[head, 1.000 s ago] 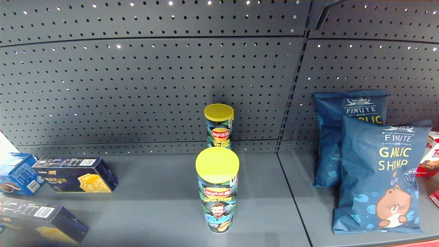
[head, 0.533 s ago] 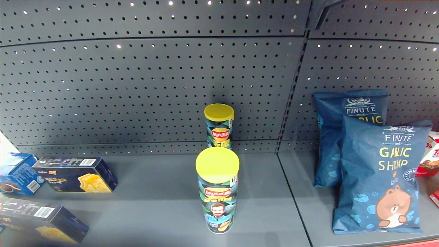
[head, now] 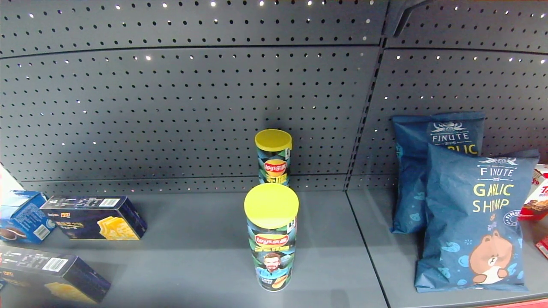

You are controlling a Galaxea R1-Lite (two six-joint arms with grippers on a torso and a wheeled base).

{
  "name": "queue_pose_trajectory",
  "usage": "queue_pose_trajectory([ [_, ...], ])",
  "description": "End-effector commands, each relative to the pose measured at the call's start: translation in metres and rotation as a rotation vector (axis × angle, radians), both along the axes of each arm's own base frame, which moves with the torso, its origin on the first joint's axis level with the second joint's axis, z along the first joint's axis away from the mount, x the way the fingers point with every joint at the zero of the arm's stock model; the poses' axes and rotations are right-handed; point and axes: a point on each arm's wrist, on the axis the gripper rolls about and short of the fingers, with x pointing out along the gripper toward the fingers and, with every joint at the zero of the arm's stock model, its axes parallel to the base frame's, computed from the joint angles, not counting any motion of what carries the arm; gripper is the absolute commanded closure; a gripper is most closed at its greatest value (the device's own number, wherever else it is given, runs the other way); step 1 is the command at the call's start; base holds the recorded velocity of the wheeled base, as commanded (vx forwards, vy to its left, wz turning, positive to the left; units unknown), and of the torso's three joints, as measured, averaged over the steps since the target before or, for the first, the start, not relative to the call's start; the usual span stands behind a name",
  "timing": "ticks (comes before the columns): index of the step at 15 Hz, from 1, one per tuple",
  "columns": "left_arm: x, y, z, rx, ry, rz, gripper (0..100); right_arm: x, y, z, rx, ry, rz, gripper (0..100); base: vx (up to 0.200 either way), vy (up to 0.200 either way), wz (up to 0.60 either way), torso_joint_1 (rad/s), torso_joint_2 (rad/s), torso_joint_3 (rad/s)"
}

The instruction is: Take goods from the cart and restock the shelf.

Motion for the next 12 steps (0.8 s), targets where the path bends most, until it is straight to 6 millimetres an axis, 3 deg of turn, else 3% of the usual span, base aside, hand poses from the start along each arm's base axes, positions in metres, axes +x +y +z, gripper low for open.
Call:
queue_pose_trajectory([
  [1,0.0,-0.0002,0.0,0.005,0.001,-0.007,0,0.0001,0.0,0.0,0.0,0.001,0.0,0,0.0,0.0,0.0,0.0,0.0,0.0],
  [3,0.0,-0.0024,-0.0002,0.069,0.002,-0.114,0,0.0001,0.0,0.0,0.0,0.001,0.0,0,0.0,0.0,0.0,0.0,0.0,0.0],
  [9,0.0,-0.0013,0.0001,0.115,0.001,-0.067,0,0.0001,0.0,0.0,0.0,0.001,0.001,0,0.0,0.0,0.0,0.0,0.0,0.0],
  [12,0.0001,-0.0014,-0.0002,0.032,0.003,-0.072,0,0.0001,0.0,0.0,0.0,0.001,0.001,0,0.0,0.0,0.0,0.0,0.0,0.0],
])
